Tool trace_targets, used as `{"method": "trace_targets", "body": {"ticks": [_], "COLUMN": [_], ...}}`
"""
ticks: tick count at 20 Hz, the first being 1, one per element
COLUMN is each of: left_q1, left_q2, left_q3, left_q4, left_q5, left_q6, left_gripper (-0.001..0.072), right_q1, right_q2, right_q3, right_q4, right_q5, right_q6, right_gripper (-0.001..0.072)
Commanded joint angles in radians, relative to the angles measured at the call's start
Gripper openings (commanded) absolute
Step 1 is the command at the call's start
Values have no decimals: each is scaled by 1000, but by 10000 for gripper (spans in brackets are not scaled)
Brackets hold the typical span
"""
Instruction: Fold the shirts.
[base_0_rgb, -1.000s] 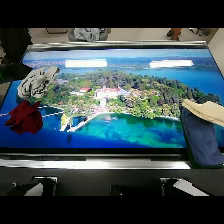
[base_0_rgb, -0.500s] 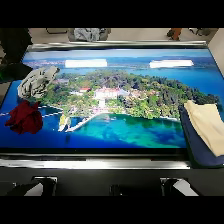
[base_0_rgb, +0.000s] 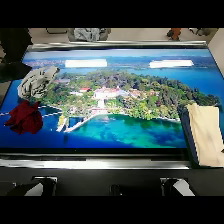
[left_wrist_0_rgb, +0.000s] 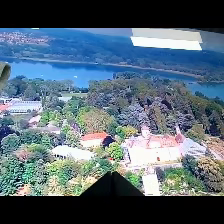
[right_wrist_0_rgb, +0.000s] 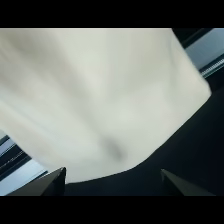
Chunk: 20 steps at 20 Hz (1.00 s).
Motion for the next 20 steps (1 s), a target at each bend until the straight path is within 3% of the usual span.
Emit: {"method": "trace_targets", "body": {"ticks": [1,4,6,8,9,11,12,14,16,20], "left_q1": [0,-21,-109,-209,-237,-271,-285,-301,-301,-301], "left_q2": [5,-29,-90,-153,-192,-253,-267,-227,-145,-119], "left_q3": [50,175,258,267,262,211,156,-11,-146,-174], "left_q4": [-23,60,386,680,698,650,640,590,547,548], "left_q5": [6,36,14,-66,-150,-353,-428,-406,-268,-225], "left_q6": [-3,-8,-159,-293,-301,-301,-301,-301,-347,-350], "left_gripper": [27,25,24,28,87,598,632,631,626,625], "right_q1": [0,122,383,683,836,1017,1051,1074,1076,1076], "right_q2": [3,3,3,-14,-47,-139,-188,-251,-253,-254], "right_q3": [175,449,534,528,515,484,464,397,339,331], "right_q4": [56,293,322,234,111,-1,31,123,123,126], "right_q5": [-193,-511,-615,-554,-478,-265,-174,-67,-82,-92], "right_q6": [-82,-227,-313,-310,-261,-132,-98,-102,-105,-105], "right_gripper": [689,667,653,653,653,642,642,612,595,602]}}
